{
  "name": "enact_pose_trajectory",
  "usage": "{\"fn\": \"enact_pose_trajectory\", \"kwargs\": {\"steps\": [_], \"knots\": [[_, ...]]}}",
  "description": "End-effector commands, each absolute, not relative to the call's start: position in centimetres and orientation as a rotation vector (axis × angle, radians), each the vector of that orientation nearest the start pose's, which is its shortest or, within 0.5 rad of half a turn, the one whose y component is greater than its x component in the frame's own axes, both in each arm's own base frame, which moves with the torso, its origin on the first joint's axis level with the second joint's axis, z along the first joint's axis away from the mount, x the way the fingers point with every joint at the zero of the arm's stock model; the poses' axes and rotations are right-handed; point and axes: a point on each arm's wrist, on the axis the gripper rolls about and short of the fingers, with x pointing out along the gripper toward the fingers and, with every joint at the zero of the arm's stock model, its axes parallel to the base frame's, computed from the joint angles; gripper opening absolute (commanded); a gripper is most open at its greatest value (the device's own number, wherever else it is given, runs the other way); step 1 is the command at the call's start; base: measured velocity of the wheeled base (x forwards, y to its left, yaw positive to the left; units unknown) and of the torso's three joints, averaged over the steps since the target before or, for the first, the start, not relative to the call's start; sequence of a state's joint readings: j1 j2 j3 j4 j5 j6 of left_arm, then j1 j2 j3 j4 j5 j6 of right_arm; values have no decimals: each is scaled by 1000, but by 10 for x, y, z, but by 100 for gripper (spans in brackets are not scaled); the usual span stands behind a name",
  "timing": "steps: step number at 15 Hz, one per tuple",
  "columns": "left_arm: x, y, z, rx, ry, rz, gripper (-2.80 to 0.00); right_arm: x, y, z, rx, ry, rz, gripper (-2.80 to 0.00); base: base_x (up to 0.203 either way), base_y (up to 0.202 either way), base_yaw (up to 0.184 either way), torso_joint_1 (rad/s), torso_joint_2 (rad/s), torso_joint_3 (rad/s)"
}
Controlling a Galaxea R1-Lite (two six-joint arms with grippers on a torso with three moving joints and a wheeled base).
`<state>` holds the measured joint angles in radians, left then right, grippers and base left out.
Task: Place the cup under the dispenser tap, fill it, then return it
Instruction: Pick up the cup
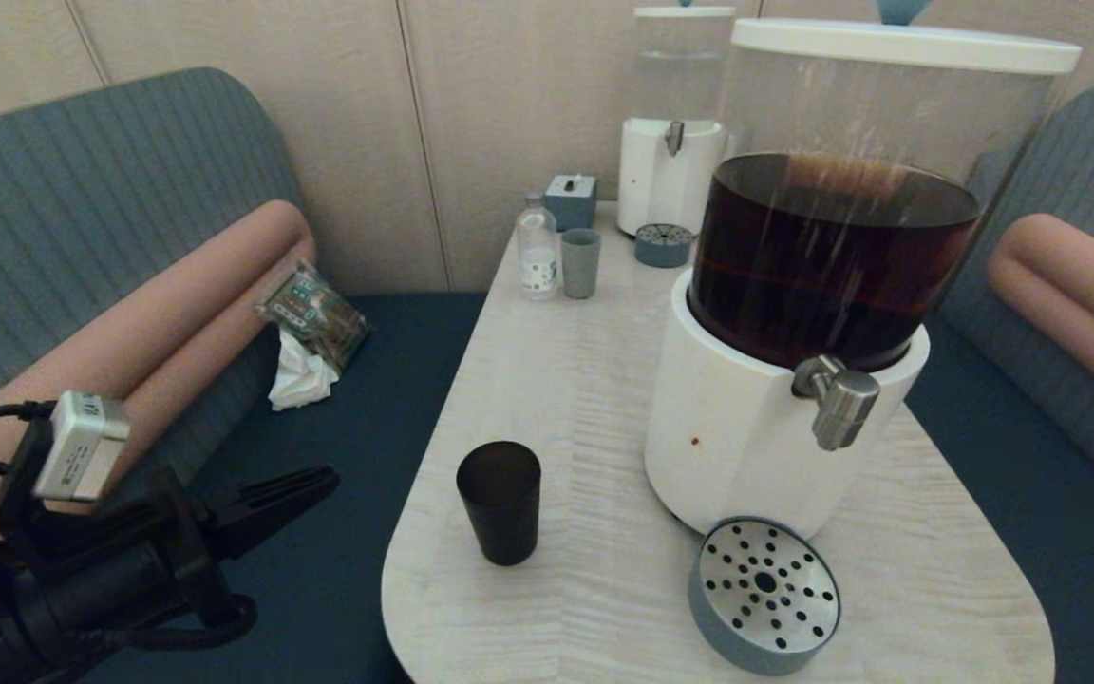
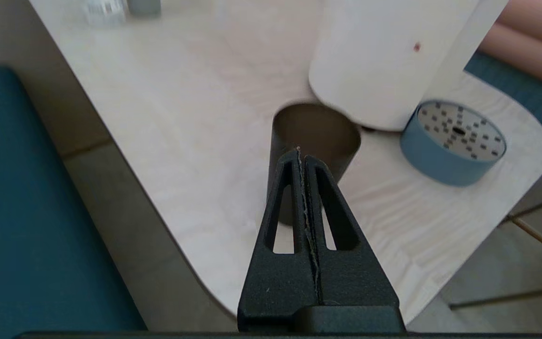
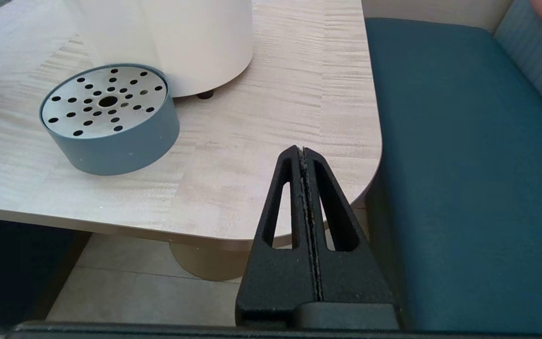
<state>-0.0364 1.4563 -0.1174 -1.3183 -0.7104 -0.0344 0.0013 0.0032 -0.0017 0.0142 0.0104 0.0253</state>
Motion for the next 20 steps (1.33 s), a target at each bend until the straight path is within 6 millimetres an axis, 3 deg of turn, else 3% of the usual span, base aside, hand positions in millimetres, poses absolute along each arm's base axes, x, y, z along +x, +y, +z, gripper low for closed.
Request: {"fn": "enact_pose_trajectory", "kwargs": {"steps": [1, 6, 7, 20], "knots": [[180, -21, 132, -50, 80, -749, -280, -23, 0, 74, 28, 18, 12, -280, 0, 0, 0, 0, 0, 0], [177, -22, 120, -54, 111, -753, -280, -23, 0, 74, 29, 17, 12, -280, 0, 0, 0, 0, 0, 0], [176, -22, 117, -48, 116, -758, 0, -23, 0, 74, 28, 17, 12, -280, 0, 0, 0, 0, 0, 0], [210, -26, 81, -56, 202, -933, 0, -23, 0, 75, 14, 13, 15, -280, 0, 0, 0, 0, 0, 0]]}}
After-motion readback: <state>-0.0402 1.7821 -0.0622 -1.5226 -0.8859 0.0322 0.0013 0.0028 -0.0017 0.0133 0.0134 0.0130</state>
